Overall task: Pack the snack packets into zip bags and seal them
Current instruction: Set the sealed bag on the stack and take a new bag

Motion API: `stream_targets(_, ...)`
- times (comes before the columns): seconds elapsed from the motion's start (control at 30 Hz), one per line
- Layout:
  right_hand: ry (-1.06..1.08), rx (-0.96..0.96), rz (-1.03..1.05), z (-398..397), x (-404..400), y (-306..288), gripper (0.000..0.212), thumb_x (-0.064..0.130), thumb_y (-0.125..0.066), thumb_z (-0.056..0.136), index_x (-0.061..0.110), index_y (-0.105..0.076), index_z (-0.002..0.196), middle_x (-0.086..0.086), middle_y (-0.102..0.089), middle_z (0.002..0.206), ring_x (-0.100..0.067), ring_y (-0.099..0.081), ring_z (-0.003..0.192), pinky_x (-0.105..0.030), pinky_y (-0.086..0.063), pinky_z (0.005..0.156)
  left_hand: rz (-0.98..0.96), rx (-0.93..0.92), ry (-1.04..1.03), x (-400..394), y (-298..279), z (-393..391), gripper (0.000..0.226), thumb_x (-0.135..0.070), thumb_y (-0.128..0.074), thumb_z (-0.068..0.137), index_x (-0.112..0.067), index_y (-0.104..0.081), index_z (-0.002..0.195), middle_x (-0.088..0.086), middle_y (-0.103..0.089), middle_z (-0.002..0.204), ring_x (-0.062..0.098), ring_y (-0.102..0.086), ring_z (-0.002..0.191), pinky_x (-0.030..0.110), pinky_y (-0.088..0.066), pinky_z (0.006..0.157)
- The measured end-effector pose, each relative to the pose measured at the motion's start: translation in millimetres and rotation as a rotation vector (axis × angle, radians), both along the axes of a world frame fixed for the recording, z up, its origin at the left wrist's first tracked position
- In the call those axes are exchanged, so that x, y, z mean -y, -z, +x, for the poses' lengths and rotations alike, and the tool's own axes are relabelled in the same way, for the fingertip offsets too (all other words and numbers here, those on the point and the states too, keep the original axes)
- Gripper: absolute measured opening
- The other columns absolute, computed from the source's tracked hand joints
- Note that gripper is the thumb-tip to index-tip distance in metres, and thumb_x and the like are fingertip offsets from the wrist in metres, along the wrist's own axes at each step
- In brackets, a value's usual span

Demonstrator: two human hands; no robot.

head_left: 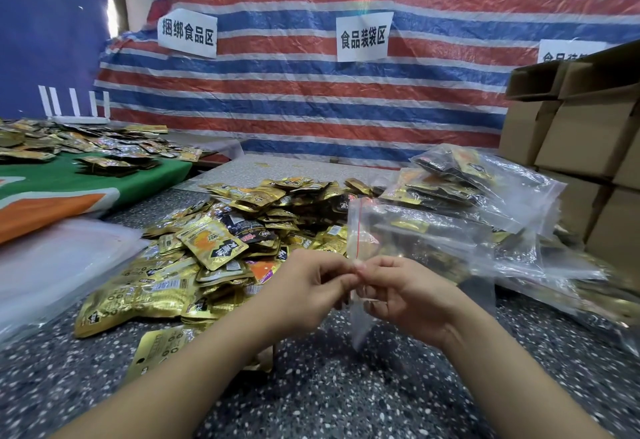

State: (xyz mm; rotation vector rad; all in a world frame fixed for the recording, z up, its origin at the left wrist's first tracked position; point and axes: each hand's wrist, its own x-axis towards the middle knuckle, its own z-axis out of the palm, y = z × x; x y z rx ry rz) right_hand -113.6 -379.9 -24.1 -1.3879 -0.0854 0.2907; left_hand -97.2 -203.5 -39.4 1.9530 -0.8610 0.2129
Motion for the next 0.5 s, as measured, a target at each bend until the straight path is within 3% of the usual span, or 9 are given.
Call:
stream_targets(0.13, 0.232, 0.087, -0.042, 3.7, 4.0, -3.3, 0.015, 0.013, -0.073, 0.082, 0.008, -0.061, 0.075, -0.005, -0.058, 0.063, -0.011, -0.056, 0.053, -0.023, -0.048, 0.047, 0.01, -0.04, -0.164, -7.9, -4.7, 7.2, 0.022, -0.018, -0.055, 0.099, -0.011, -0.069, 0.084, 0.0, -0.067, 0.069, 0.014, -0.064, 0.061, 0.043, -0.057, 0.066)
stream_targets(0.23, 0.535, 0.261, -0.286, 7.8, 9.4, 0.4, 0.027, 0.015, -0.063, 0.095, 0.008, -0.052, 0.071, -0.007, -0.054, 0.056, -0.013, -0.059, 0.048, -0.025, -0.048, 0.046, 0.055, -0.029, -0.26, -13.1, -4.3, 12.2, 0.029, -0.022, -0.049, 0.102, -0.019, -0.063, 0.077, 0.001, -0.069, 0.072, 0.026, -0.066, 0.065, 0.05, -0.055, 0.065)
stream_targets(0.3, 0.59, 0.346, -0.365, 7.5, 8.0, 3.1, 0.026, 0.019, -0.061, 0.095, 0.007, -0.051, 0.074, -0.009, -0.055, 0.056, -0.015, -0.062, 0.049, -0.026, -0.05, 0.047, 0.057, 0.004, -0.296, -11.9, -1.7, 12.9, 0.026, -0.023, -0.049, 0.101, -0.024, -0.062, 0.078, -0.002, -0.068, 0.07, 0.024, -0.065, 0.063, 0.05, -0.054, 0.063)
stream_targets(0.37, 0.59, 0.384, -0.381, 7.0, 5.1, 5.8, 0.026, 0.017, -0.059, 0.094, 0.007, -0.05, 0.072, -0.009, -0.056, 0.054, -0.017, -0.064, 0.048, -0.026, -0.052, 0.047, 0.036, 0.016, -0.286, -10.0, 2.5, 13.2, 0.01, -0.02, -0.054, 0.099, -0.025, -0.062, 0.096, -0.006, -0.065, 0.069, 0.018, -0.064, 0.06, 0.043, -0.055, 0.057)
stream_targets(0.43, 0.585, 0.398, -0.395, 6.0, 2.9, 6.6, 0.026, 0.013, -0.058, 0.093, 0.008, -0.049, 0.069, -0.008, -0.057, 0.053, -0.019, -0.064, 0.047, -0.028, -0.053, 0.048, 0.032, 0.045, -0.272, -6.5, 4.9, 11.9, 0.034, -0.019, -0.058, 0.097, -0.03, -0.048, 0.127, -0.009, -0.064, 0.072, 0.01, -0.062, 0.06, 0.033, -0.056, 0.056)
stream_targets(0.5, 0.569, 0.396, -0.38, 5.4, 0.1, 6.9, 0.027, 0.011, -0.057, 0.093, 0.009, -0.05, 0.067, -0.01, -0.057, 0.055, -0.021, -0.065, 0.049, -0.029, -0.054, 0.049, 0.108, 0.148, -0.257, -5.0, 5.6, 8.6, 0.052, -0.02, -0.055, 0.098, -0.045, -0.033, 0.137, -0.01, -0.062, 0.071, 0.005, -0.059, 0.059, 0.025, -0.054, 0.052)
